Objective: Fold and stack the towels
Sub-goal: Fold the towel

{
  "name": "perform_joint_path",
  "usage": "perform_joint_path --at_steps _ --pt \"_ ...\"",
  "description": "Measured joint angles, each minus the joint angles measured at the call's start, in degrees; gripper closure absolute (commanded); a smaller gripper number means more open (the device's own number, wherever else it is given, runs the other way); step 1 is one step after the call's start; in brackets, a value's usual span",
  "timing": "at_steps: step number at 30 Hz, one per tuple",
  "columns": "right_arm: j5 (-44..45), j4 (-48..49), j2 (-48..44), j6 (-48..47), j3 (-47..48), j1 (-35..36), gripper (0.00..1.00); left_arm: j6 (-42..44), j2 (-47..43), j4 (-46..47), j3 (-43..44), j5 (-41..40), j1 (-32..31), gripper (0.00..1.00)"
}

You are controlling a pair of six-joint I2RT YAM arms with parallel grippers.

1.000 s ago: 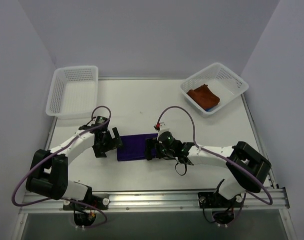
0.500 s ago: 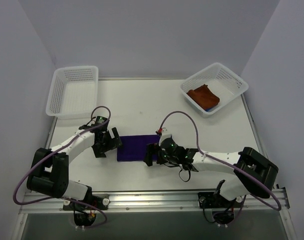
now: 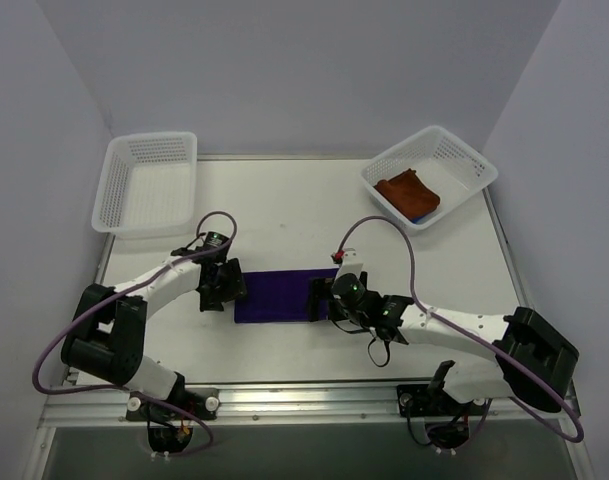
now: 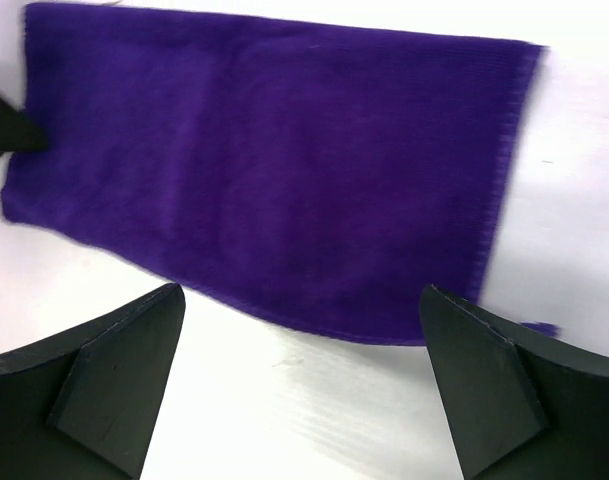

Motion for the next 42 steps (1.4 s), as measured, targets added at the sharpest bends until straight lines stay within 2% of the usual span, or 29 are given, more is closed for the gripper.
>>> perform_joint_path --at_steps 1,6,7,8,17,25,29,33,40,41,42 --pt "0.52 -0.63 0.0 0.37 0.0 -0.42 0.0 0.0 0.68 -0.11 0.59 -0.57 -0.76 0.56" --pt "2.64 -3.17 -0.24 2.01 -0.07 -2.45 0.0 -0.02 2.8 0.04 1.99 -1.97 -2.45 0.8" --pt "2.86 -3.45 -0.28 2.14 -0.07 -2.84 0.0 -0.11 2.89 0.04 2.03 -2.05 -2.45 0.93" --pt "2.89 -3.74 -0.28 2.25 -0.09 -3.34 0.0 -0.28 2.93 0.04 2.05 -2.1 -2.45 0.97" --pt "2.36 -5.22 -0.28 2.12 -0.76 -9.2 0.0 0.33 2.23 0.11 2.01 -3.5 -2.49 0.98" --pt "1.77 -6.69 1.79 1.01 0.74 -9.22 0.02 1.44 -7.58 -0.46 1.27 -6.67 -2.49 0.98" --pt "1.66 -7.58 5.62 0.76 3.41 -9.22 0.15 1.53 -10.34 -1.18 1.27 -7.91 -2.99 0.98" --pt "0.15 -7.48 9.6 0.46 5.51 -9.22 0.38 1.75 -10.56 -2.25 1.27 -8.9 -4.63 0.98" --pt "-3.37 -5.29 12.37 0.76 5.86 -9.2 0.59 2.38 -10.49 -3.19 2.4 -10.16 -8.81 0.98" --pt "-3.52 -5.05 12.5 0.85 5.86 -9.2 0.69 2.51 -10.38 -3.32 2.95 -10.4 -9.6 0.98" --pt "-4.0 -4.85 12.57 0.94 5.86 -9.2 0.73 2.54 -10.25 -3.41 3.58 -10.58 -10.38 0.98"
